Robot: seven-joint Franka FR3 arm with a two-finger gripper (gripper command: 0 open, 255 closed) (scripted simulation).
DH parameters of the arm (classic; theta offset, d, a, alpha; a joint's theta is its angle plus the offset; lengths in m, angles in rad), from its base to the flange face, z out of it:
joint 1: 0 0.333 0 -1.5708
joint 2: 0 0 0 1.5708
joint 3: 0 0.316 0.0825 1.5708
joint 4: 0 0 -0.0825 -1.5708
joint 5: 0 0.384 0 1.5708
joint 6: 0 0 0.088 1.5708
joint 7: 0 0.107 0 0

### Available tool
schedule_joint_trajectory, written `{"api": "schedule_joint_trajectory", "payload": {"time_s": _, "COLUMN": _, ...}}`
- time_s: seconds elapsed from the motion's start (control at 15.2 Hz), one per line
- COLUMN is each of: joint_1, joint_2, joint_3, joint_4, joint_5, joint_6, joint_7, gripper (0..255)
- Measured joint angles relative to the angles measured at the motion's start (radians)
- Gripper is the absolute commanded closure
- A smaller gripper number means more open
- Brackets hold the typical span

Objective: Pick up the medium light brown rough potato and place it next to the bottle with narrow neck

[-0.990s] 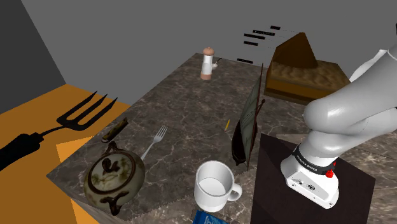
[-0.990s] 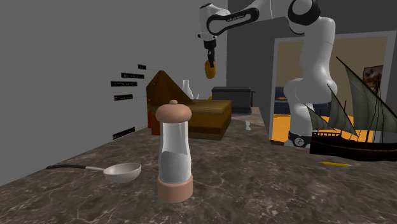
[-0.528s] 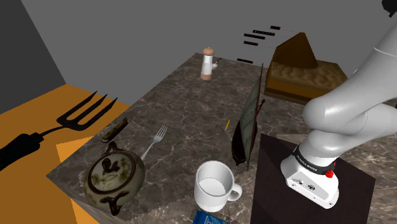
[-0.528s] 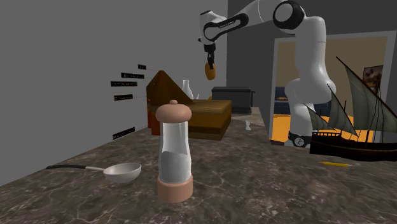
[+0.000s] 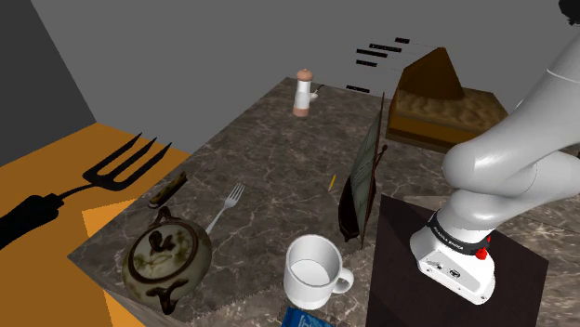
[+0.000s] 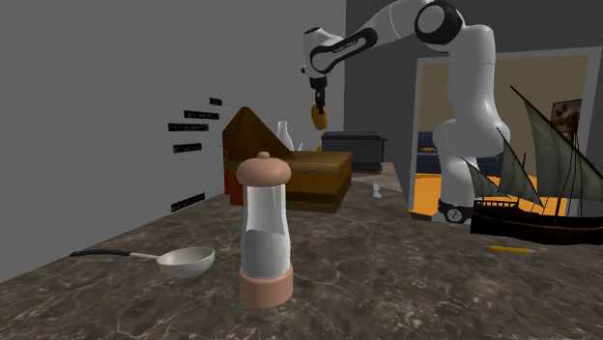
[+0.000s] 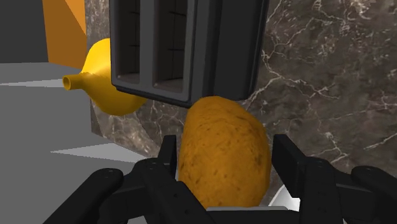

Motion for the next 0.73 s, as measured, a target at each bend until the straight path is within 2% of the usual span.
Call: {"api": "schedule_joint_trajectory", "payload": {"time_s": 0.73, "joint_1": -0.006, "joint_2": 0.005, "joint_3": -0.006, "joint_4": -0.135, "joint_5": -0.030, "joint_6": 0.124, "joint_7": 0.071, "gripper": 255}}
